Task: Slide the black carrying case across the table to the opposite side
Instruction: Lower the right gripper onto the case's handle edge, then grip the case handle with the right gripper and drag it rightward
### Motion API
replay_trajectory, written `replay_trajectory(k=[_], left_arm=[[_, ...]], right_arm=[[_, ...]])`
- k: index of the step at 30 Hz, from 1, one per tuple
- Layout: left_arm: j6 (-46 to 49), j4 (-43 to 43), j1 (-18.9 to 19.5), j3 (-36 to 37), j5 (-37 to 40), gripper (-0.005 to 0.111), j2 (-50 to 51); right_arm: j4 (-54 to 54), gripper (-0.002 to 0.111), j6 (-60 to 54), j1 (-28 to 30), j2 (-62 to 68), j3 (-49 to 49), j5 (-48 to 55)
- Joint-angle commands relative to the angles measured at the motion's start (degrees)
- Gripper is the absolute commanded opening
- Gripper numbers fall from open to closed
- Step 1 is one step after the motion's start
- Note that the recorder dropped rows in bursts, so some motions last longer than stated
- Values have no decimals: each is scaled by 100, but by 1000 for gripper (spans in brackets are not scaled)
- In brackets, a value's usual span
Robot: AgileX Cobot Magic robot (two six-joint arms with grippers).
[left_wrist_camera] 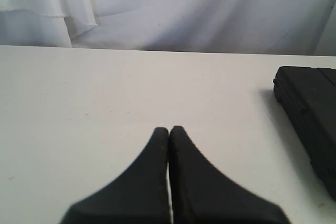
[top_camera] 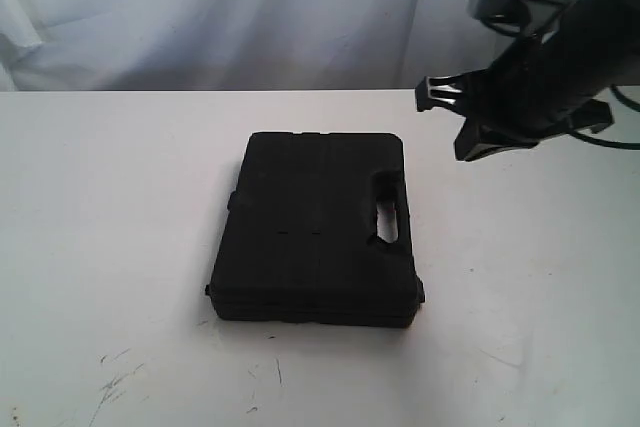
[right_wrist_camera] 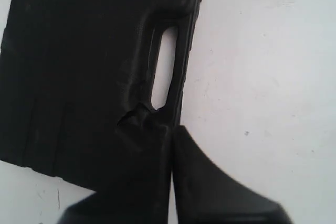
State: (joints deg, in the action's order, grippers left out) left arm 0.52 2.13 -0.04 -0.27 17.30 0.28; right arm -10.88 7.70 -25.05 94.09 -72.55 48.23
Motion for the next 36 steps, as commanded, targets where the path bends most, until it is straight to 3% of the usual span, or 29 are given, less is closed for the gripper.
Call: replay_trajectory(k=[1, 4, 12, 36], left_arm=[[-2, 32, 4, 27, -42, 0, -28], [-2, 32, 4, 27, -42, 0, -28], [8, 32, 4, 27, -42, 0, -28], [10, 32, 4, 27, -53, 0, -28]], right_arm=[[98, 0, 177, -146, 642, -451, 28], [168, 4, 307, -210, 1027, -696, 16], [145, 38, 301, -248, 1804, -1110, -38], [248, 35, 300, -248, 2833, -1365, -548]])
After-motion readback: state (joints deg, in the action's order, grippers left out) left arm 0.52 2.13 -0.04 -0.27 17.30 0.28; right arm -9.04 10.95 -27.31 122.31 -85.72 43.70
